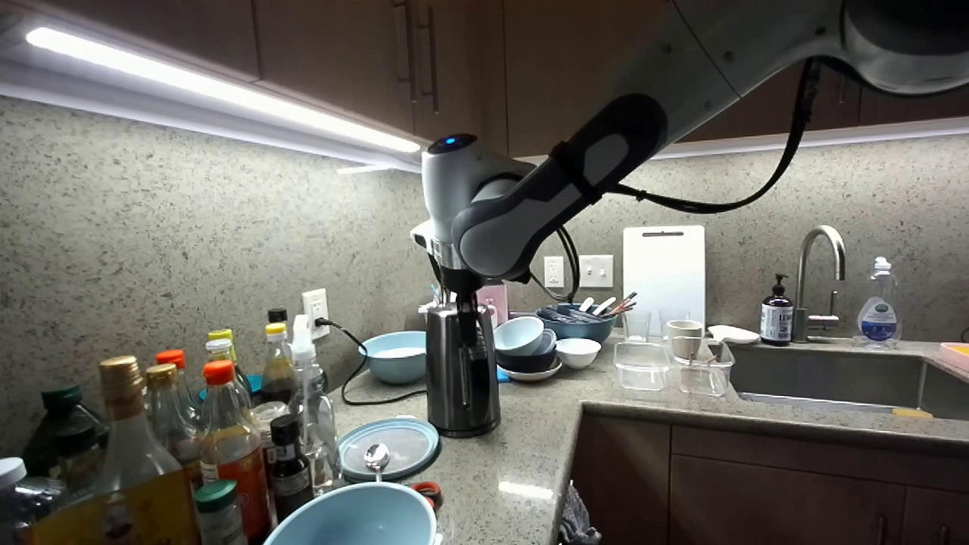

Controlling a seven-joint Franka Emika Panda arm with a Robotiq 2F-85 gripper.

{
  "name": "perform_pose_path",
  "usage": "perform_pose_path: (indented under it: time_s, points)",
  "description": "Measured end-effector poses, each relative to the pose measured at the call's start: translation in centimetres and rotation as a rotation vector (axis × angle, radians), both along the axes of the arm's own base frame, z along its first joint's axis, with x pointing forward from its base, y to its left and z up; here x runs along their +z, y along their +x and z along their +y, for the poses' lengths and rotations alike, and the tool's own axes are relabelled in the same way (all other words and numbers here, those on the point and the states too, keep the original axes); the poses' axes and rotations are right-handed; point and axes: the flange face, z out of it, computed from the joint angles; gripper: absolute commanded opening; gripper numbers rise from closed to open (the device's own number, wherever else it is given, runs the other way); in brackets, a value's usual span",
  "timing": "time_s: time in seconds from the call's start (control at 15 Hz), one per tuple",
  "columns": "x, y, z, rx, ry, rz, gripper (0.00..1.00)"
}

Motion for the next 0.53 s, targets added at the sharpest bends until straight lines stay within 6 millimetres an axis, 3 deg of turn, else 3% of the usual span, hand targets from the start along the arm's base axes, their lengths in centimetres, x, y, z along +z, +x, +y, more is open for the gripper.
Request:
perform_pose_path:
  time_s: [0.53]
  points:
    - [-0.10, -0.29, 0.54, -0.040, 0.015, -0.005, 1.00]
